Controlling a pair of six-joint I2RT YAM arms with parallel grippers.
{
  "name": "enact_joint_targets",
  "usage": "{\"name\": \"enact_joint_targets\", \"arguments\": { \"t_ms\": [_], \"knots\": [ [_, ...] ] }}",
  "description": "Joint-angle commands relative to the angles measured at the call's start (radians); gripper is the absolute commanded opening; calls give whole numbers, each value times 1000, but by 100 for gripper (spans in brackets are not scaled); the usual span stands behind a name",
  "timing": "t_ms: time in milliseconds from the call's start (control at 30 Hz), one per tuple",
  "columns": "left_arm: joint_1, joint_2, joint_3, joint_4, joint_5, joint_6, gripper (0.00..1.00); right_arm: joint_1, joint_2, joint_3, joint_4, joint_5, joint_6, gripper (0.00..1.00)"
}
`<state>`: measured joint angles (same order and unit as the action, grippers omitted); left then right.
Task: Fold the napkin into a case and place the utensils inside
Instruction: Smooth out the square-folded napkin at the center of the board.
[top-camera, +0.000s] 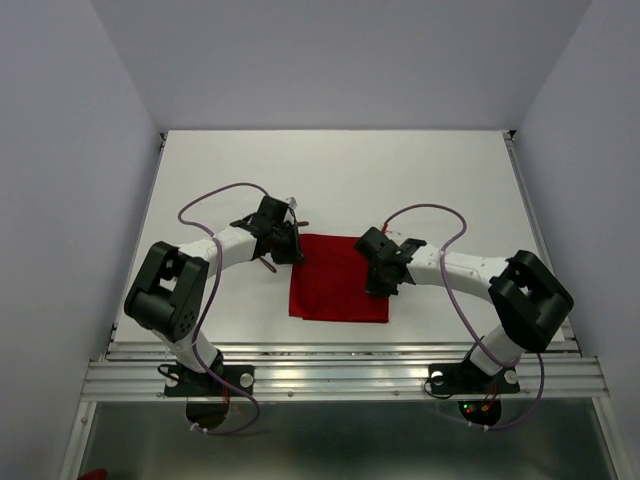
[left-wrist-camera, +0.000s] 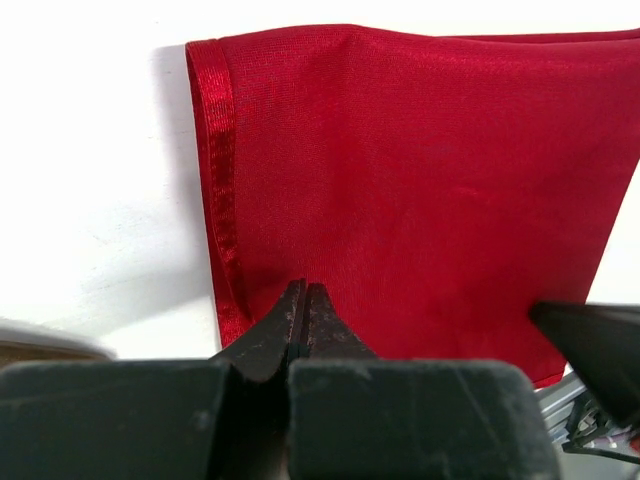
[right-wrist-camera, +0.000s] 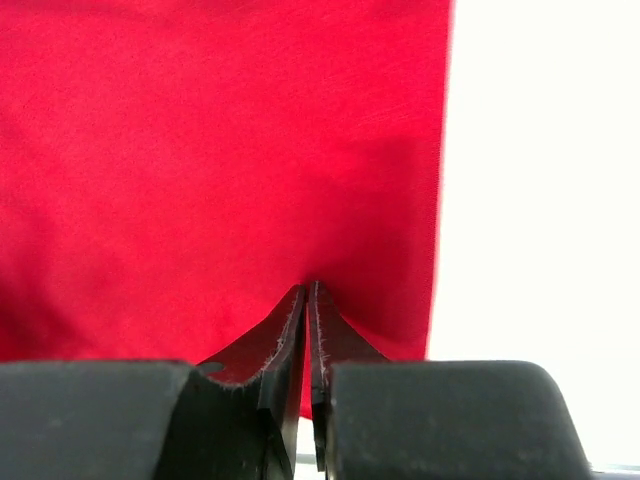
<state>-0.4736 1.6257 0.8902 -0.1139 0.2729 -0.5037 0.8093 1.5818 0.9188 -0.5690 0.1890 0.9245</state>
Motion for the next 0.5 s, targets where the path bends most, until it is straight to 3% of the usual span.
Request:
{"name": "enact_joint_targets", "arguments": {
  "t_ms": [0, 467],
  "knots": [
    [1, -27, -30, -4, 17, 31, 0, -36, -26, -18, -2, 43, 7, 11],
    [3, -78, -79, -38, 69, 66, 0, -157, -51, -83, -6, 75, -21, 11]
  ]
}}
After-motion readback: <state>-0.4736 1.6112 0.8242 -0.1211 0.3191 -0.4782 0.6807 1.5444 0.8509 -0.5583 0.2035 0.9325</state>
